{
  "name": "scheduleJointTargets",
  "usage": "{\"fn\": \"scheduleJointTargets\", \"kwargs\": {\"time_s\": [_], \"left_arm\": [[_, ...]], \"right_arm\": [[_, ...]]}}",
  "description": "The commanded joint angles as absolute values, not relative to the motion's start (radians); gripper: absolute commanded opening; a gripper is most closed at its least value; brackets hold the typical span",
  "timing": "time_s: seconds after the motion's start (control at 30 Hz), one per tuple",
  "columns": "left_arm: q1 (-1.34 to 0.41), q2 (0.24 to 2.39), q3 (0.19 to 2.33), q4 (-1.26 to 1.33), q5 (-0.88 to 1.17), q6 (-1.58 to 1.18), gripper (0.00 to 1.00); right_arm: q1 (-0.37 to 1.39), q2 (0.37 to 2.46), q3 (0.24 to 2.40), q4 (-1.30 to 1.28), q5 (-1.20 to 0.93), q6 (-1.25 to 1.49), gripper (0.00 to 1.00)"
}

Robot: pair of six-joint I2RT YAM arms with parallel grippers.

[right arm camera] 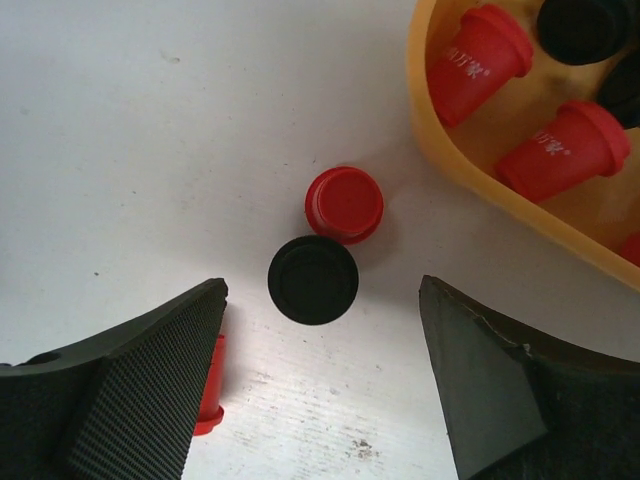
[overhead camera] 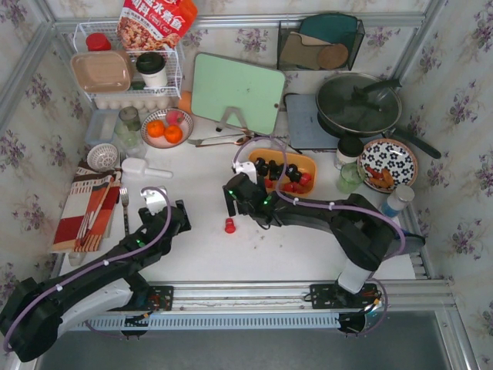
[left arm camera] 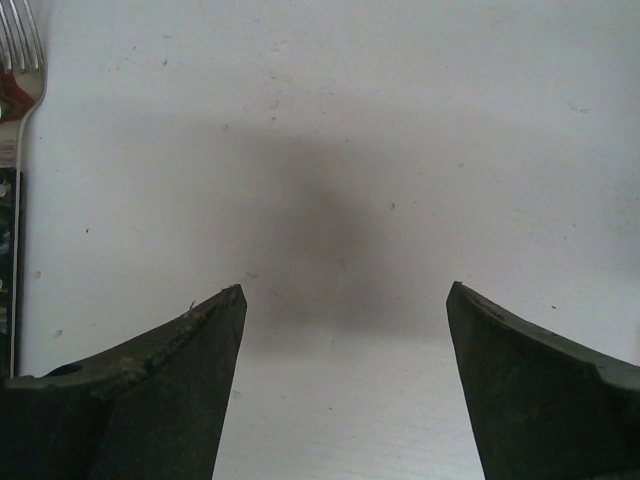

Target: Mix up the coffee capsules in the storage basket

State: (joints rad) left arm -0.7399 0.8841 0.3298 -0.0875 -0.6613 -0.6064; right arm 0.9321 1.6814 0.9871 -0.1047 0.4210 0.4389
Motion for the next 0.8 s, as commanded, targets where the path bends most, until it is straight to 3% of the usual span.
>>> {"fn": "scheduleJointTargets", "kwargs": {"time_s": [0.0,0.37,0.6,0.77], "left_arm": [[-0.738,0.869,0.316,-0.066,-0.674,-0.619,0.84],[-0.732,0.900,0.324,-0.047,-0.655,-0.607,0.88],[-0.730,0.905,0.324,-0.046,-0.652,-0.608,0.90],[-0.729,0.905,0.324,-0.046,-0.650,-0.610,0.91]], "right_arm": [[0.933,1.735,1.008,-0.101,0.427,0.447,0.84],[0.921,1.824,1.045,-0.090,0.428,0.424,0.58],[0.921,1.805,1.044,-0.102,0.420,0.423,0.23],[0.921,1.744,1.048,-0.124,0.408,0.423,0.22]]}}
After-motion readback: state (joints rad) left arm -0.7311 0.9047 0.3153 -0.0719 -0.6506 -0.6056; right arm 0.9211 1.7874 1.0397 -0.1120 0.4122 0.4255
